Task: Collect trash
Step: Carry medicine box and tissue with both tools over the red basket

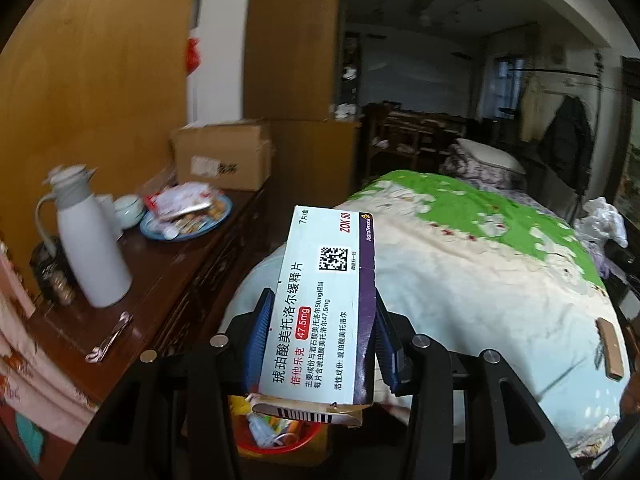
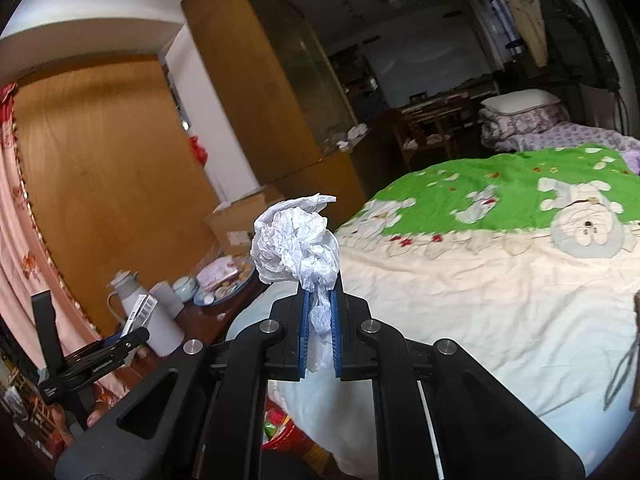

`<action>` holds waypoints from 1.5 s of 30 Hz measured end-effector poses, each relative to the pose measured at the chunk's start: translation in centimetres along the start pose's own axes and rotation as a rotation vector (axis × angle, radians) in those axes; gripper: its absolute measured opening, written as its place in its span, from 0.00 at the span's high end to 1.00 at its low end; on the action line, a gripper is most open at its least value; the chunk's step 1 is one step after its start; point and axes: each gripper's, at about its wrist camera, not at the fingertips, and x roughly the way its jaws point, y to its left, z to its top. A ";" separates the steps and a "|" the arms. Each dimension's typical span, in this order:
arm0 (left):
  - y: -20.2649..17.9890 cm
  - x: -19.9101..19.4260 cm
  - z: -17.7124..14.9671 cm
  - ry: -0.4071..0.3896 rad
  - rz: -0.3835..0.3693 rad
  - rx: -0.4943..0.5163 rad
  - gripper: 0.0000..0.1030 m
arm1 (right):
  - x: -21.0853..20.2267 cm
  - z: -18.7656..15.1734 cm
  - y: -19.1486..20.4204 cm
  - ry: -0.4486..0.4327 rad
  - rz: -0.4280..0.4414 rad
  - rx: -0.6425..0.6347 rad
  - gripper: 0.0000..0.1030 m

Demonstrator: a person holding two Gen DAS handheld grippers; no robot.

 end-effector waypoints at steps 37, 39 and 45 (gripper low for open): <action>13.3 14.9 -8.6 0.385 -0.024 -0.261 0.28 | 14.7 -5.5 7.7 0.327 0.058 -0.104 0.90; 13.4 13.6 -7.9 0.365 0.003 -0.252 0.28 | 14.4 -5.5 8.0 0.330 0.079 -0.109 0.90; 13.4 9.9 -6.6 0.320 0.081 -0.210 0.22 | 13.7 -6.0 9.2 0.348 0.149 -0.115 0.90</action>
